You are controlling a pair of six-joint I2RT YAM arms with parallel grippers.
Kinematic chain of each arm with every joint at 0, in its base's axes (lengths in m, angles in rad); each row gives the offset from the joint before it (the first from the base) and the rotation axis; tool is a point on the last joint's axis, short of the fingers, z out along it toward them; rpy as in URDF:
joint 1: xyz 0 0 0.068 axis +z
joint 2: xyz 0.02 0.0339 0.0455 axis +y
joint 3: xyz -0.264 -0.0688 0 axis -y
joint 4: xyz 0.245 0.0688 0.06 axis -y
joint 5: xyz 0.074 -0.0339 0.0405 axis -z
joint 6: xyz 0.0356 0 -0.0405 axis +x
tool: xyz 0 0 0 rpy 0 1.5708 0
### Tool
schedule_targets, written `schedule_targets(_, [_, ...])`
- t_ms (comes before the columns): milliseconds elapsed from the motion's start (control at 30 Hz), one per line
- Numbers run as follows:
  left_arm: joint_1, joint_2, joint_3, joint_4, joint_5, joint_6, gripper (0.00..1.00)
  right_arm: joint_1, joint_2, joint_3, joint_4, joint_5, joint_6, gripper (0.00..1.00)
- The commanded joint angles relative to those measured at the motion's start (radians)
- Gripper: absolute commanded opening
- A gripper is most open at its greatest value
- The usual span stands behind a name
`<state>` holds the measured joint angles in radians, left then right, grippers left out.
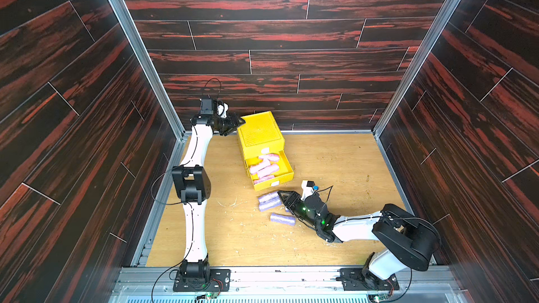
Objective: Sort the rolls of trash bags by color and place them into the drawer
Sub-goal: Close the drawer in the storage box.
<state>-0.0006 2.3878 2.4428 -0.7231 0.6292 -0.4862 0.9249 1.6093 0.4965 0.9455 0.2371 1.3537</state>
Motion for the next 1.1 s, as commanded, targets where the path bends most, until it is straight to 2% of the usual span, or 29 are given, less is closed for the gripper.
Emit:
schedule_targets(0, [-0.027, -0.043, -0.052, -0.053, 0.009, 0.027, 0.68, -0.01, 0.033, 0.039, 0.061, -0.005, 0.026, 0.51])
schedule_targets(233, [-0.03, -0.064, -0.099, -0.044, 0.006, 0.028, 0.68, -0.034, 0.095, 0.095, 0.051, -0.006, 0.048, 0.51])
schedule_targets(1067, [-0.036, -0.058, -0.099, -0.063, -0.003, 0.032, 0.67, -0.119, 0.258, 0.298, 0.038, -0.051, 0.038, 0.51])
